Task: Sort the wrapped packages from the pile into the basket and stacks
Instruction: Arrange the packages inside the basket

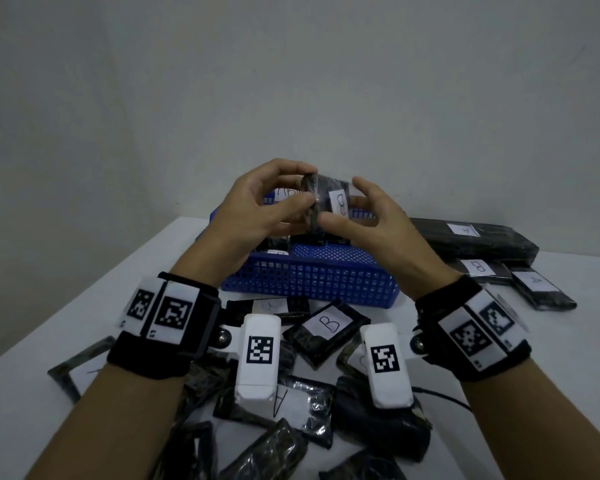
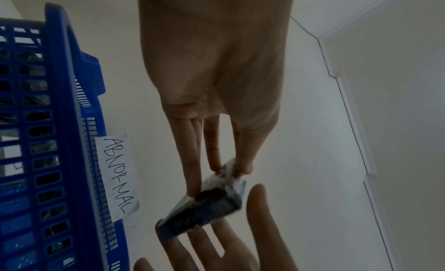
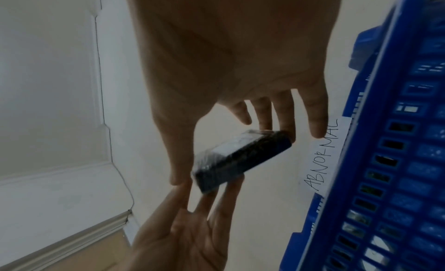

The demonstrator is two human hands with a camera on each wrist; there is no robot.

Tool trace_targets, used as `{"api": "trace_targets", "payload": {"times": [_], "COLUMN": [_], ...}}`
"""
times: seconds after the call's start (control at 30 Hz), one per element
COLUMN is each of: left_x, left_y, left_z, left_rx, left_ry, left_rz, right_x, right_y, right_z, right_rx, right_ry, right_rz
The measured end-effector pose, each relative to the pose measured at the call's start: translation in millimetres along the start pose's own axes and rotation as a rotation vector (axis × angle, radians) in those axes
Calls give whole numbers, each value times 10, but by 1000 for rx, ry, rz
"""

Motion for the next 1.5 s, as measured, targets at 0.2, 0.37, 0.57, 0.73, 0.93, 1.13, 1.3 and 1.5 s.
{"api": "trace_targets", "payload": {"times": [0.2, 0.37, 0.57, 0.73, 0.93, 1.13, 1.3, 1.5], "left_x": [23, -110, -129, -112, -123, -111, -105, -82], "left_y": [9, 60, 34, 57, 40, 23, -7, 3], "left_z": [43, 80, 46, 74, 55, 80, 28, 12], "left_rx": [-7, -202, -176, -207, -170, -146, -107, -104], "left_ry": [26, 3, -5, -150, -221, -208, -240, -113], "left_rz": [-117, -287, -210, -103, -38, 91, 177, -171], "right_x": [-53, -76, -83, -104, -150, -41, -43, -165], "right_y": [48, 46, 14, -40, 39, 34, 27, 44], "right_z": [-11, -6, -68, -105, -51, -6, 13, -11], "right_rx": [147, 23, -37, 75, 41, -189, -149, -64], "right_ry": [-62, -46, -77, -87, -9, -216, -364, -195], "right_rz": [-169, -298, -231, -223, -276, 141, 96, -204]}}
Point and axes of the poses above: each hand's wrist, its own y-axis away from the middle knuckle, its own z-axis out of the palm, x = y × z, the point moved 4 cm from there along -y, towards the middle knuckle, and after that the axes turned 11 degrees about x, right-handed, at the moved point
